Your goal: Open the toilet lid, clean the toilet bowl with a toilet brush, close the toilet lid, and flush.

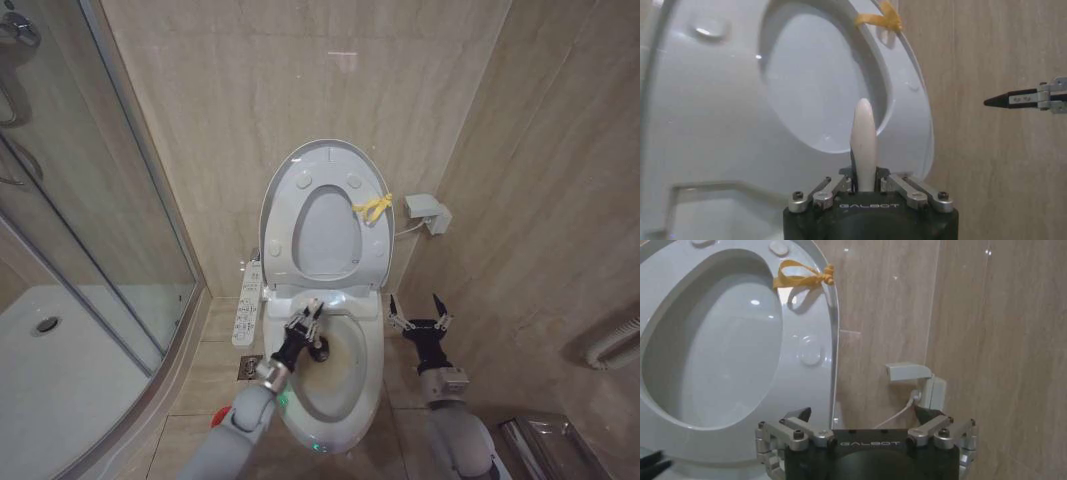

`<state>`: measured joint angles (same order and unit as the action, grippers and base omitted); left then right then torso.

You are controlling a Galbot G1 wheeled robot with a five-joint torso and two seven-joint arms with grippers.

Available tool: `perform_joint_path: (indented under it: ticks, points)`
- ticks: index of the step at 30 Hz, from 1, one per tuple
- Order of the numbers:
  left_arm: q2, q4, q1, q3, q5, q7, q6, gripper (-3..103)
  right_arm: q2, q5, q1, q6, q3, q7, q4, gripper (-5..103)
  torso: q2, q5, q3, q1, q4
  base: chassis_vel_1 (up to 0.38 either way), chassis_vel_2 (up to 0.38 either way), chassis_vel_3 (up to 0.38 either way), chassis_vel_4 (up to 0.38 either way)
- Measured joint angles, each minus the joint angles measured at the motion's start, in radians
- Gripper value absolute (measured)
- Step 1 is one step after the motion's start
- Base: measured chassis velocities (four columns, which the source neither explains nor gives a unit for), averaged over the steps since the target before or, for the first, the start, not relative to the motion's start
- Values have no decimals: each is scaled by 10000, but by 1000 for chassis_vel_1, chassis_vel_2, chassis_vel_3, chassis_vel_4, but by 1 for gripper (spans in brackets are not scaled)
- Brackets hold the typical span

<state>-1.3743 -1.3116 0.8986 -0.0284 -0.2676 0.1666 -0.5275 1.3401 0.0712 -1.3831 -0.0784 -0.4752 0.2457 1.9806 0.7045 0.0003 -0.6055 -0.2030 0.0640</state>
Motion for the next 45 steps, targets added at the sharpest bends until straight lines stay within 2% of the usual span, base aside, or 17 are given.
perform_joint_path:
  ticks: [9,17,22,27,31,37,45]
  points:
    - [-644,687,-679,-571,-331,6,181,19,0,0,0,0,0,0,0,100,0,0,0,0,-1,0,0,0,0]
    - [-1152,1091,-710,-909,-454,32,202,19,0,0,0,0,0,0,0,100,0,-1,1,0,0,0,0,0,0]
    - [-1296,1462,-724,-923,-464,176,129,19,0,-1,0,0,0,0,0,100,0,-3,1,0,-1,0,0,0,0]
    - [-1249,1504,-999,-971,-855,461,104,19,0,0,0,0,0,0,0,100,0,-3,1,0,-1,0,0,0,0]
    - [-1388,1432,-1190,-942,-862,507,99,19,0,0,0,0,0,0,0,100,0,-3,1,0,2,0,0,0,0]
    - [-1599,2155,-1283,-991,-737,718,-92,19,0,0,0,0,0,0,0,100,0,-3,0,0,-1,0,0,0,0]
    - [-1901,2112,-1853,-1104,-677,766,-98,19,0,0,0,0,0,0,0,100,0,-2,1,0,2,0,0,0,0]
